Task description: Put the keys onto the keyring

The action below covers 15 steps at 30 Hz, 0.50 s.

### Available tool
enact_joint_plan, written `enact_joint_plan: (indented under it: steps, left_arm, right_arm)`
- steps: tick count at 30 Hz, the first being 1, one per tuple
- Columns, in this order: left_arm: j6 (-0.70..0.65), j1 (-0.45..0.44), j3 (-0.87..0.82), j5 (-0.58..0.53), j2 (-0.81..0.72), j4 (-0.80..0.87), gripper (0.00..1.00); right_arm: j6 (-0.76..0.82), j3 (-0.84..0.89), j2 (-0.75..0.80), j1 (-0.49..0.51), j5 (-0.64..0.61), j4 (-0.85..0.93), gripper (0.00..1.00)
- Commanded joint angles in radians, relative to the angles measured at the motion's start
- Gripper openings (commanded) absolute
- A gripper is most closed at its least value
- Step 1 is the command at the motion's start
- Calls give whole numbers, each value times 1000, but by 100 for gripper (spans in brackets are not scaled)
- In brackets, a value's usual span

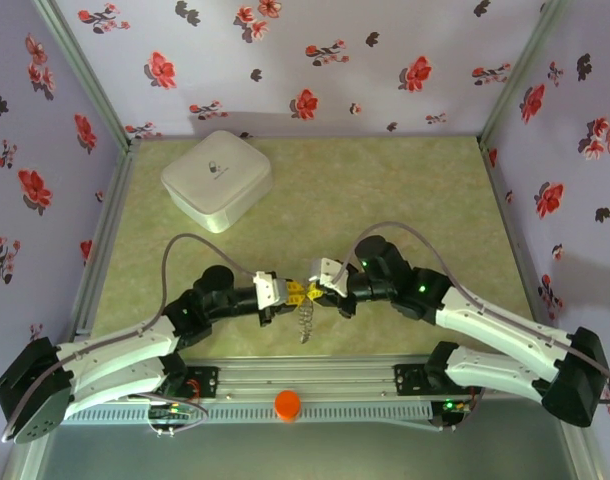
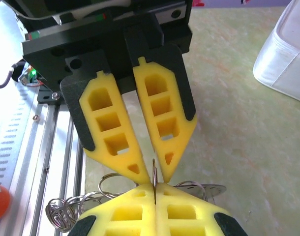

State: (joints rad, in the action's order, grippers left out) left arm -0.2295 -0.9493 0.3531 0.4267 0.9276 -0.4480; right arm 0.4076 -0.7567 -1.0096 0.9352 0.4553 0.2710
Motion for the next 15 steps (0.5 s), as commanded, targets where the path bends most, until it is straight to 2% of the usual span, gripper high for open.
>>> enact_joint_plan:
  steps: [1, 7, 11, 13, 15]
  left_arm:
    - [-80, -2, 56, -9, 2, 116, 13]
    - [-114, -2, 82, -8, 14, 171, 13]
    - [-120, -5, 91, 5, 22, 180, 0]
    - [-117, -5, 89, 6, 20, 171, 0]
    - [-116, -5, 75, 4, 15, 150, 0]
  right_arm:
    - [78, -90, -33, 29, -21, 134, 0]
    - [150, -178, -99, 62, -81, 270, 0]
    - [155, -194, -113, 68, -65, 268, 0]
    - [124, -162, -83, 50, -24, 225, 18]
    - [26, -65, -10, -28, 89, 78, 28]
